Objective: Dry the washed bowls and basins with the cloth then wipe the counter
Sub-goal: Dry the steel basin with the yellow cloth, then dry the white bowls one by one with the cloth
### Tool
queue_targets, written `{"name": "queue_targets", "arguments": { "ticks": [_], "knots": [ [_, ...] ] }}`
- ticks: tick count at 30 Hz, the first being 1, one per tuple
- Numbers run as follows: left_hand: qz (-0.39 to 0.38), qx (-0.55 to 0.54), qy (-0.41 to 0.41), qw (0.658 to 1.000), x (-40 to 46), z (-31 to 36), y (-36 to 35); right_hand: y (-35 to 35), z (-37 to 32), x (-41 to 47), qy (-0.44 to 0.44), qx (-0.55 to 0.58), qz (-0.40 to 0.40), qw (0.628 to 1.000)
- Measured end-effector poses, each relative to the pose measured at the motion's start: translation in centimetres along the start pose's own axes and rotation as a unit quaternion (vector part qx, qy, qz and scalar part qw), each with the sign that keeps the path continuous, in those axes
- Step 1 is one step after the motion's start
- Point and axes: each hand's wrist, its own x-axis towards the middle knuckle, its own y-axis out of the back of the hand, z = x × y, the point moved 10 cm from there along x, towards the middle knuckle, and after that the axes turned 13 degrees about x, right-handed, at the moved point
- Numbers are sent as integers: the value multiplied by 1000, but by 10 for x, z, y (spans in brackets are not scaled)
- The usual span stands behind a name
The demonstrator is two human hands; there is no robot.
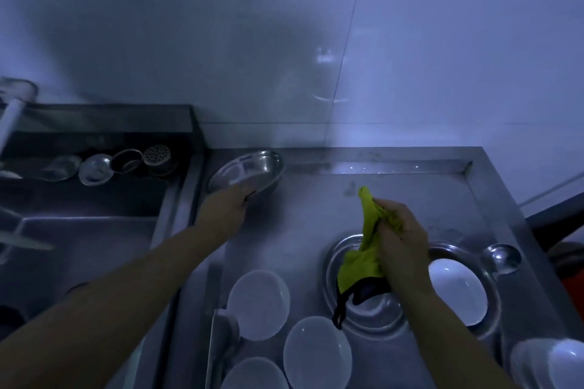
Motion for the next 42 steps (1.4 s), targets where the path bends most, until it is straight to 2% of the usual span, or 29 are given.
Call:
{"name": "queue_targets", "arguments": {
  "ticks": [5, 11, 13, 21, 22, 26, 28, 29, 31, 33, 38, 42],
  "knots": [
    [-53, 114, -84, 989, 2, 11, -48, 3, 28, 2, -40, 34, -2, 999],
    [-109, 167, -99, 975, -1, 4, -87, 1, 45, 0, -69, 34, -8, 997],
    [-128, 171, -76, 974, 1, -5, -94, 1, 46, -1, -70, 32, -9, 997],
    [-144, 189, -78, 968, -1, -10, -95, -5, 55, -6, -77, 30, -18, 996],
    [-136, 178, -81, 971, -3, -8, -89, -6, 56, -7, -79, 33, -19, 996],
    [24, 91, -149, 984, -35, 18, -37, -6, 54, -12, -78, 19, -16, 997],
    [-50, 50, -95, 993, -59, 8, -46, -8, 52, -16, -76, 16, -17, 997],
    [-143, 37, -58, 987, -70, 0, -66, -9, 52, -18, -75, 16, -18, 997],
    [-323, 30, -24, 946, -93, -10, -104, -10, 51, -23, -75, 18, -21, 997],
    [-401, -1, -9, 916, -104, -12, -118, -11, 50, -28, -75, 12, -24, 997],
    [-456, -79, 65, 884, -118, -16, -129, -6, 45, -41, -66, 10, -24, 997],
    [-413, -78, 50, 906, -108, -7, -117, 0, 38, -51, -50, 31, -18, 998]
  ]
}}
